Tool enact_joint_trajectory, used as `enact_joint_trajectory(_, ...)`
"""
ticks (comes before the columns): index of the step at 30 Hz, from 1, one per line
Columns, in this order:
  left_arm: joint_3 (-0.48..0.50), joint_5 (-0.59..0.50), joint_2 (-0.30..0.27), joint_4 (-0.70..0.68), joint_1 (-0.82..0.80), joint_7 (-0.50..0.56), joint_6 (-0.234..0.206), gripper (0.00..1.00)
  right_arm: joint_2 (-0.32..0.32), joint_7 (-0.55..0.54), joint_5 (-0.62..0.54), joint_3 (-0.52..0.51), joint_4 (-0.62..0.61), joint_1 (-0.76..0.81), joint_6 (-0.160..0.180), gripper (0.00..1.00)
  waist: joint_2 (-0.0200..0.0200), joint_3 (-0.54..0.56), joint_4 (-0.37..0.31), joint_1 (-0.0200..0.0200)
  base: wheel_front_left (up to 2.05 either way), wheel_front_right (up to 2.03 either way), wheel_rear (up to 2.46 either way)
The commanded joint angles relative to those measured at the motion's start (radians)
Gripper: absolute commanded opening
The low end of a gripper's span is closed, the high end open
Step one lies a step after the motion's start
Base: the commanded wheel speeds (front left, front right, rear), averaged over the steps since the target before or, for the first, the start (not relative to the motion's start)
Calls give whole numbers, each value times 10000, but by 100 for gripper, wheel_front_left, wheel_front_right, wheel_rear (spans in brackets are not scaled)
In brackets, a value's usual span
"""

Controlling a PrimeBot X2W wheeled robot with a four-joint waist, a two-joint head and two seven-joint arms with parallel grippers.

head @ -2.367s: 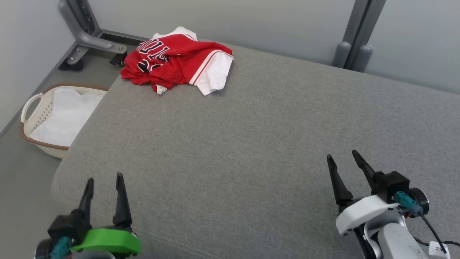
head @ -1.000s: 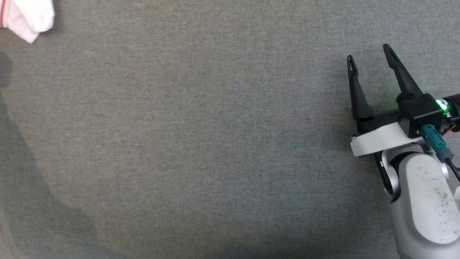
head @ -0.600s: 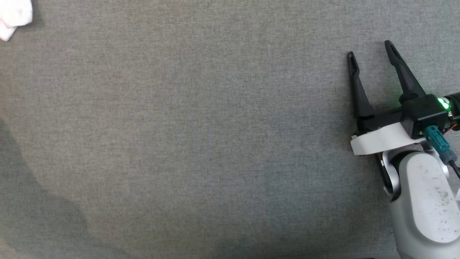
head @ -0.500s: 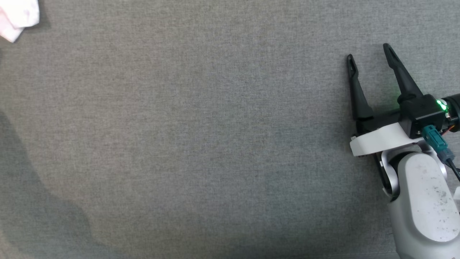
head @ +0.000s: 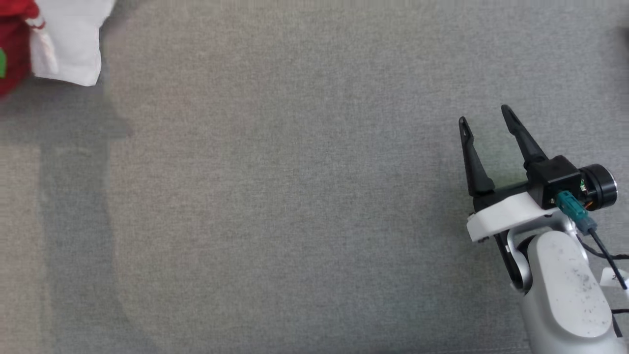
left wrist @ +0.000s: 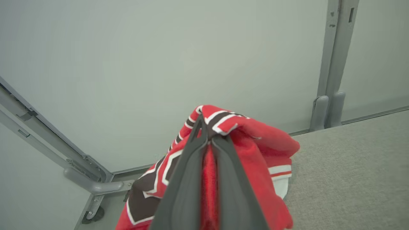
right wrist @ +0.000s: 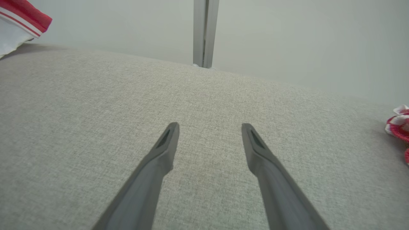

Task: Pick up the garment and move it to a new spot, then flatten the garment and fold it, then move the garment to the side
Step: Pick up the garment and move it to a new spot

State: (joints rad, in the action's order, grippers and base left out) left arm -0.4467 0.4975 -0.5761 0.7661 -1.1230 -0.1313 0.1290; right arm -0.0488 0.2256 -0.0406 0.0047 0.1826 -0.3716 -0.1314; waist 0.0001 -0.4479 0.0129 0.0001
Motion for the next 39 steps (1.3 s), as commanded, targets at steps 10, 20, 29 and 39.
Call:
enact_joint_trajectory(10, -2076, 1021, 791, -2657, 1166, 287, 27, 0, -35, 327, 759, 268, 958, 737, 14, 100, -1, 3284, -1262, -1, 0, 0, 0)
enact_joint_trajectory(20, -2538, 1777, 2070, -3140, 2553, 26, -121, 0, -30, 390, 896, -250, 940, 1202, 14, 100, -1, 3170, -2211, -1, 0, 0, 0)
enact_joint_trajectory(29, -2664, 1879, 2766, -828, 3745, -1025, -301, 0, -29, 403, 1169, -393, 846, 1087, 14, 100, -1, 2190, -2502, -1, 0, 0, 0)
enact_joint_trajectory(39, -2297, 1457, 3254, 595, 3397, -1345, -196, 100, -32, 404, 1292, -234, 840, 944, 14, 100, -1, 1742, -2377, -1, 0, 0, 0)
